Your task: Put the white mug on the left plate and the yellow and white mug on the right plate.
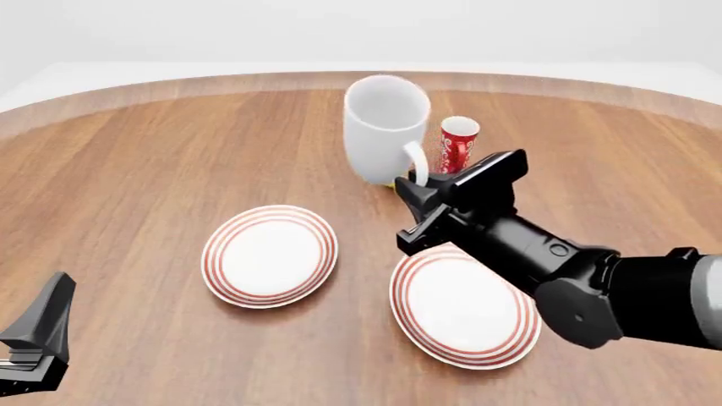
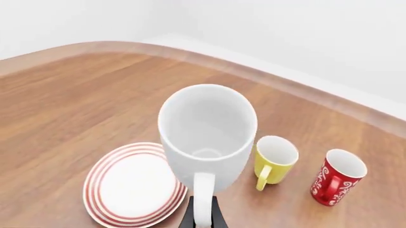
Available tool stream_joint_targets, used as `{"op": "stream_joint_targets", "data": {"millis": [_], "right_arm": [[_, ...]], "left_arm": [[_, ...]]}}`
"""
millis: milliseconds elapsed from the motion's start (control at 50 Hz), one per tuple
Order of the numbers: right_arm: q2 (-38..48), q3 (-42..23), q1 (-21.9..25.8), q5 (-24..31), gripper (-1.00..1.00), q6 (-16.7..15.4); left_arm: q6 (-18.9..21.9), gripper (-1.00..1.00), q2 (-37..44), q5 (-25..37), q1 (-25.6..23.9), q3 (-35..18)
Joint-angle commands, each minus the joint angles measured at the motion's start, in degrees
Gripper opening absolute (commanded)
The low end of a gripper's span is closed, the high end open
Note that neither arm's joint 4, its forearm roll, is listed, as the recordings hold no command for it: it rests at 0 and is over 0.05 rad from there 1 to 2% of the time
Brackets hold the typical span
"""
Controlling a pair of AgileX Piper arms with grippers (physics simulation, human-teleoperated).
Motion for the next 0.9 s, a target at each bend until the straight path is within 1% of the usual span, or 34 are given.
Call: {"op": "stream_joint_targets", "data": {"millis": [20, 240, 400, 900], "right_arm": [[2.81, -1.81, 1.22, -0.79, -1.0, 0.5], [5.22, -3.4, 2.3, -0.93, -1.0, 0.83], [6.92, -4.95, 4.15, -0.71, -1.0, 0.96], [10.39, -7.55, 7.22, -0.7, -1.0, 1.38]], "left_arm": [[0.0, 1.0, 0.0, 0.0, 0.0, 0.0], [0.0, 1.0, 0.0, 0.0, 0.0, 0.0], [0.0, 1.0, 0.0, 0.0, 0.0, 0.0], [0.0, 1.0, 0.0, 0.0, 0.0, 0.0]]}}
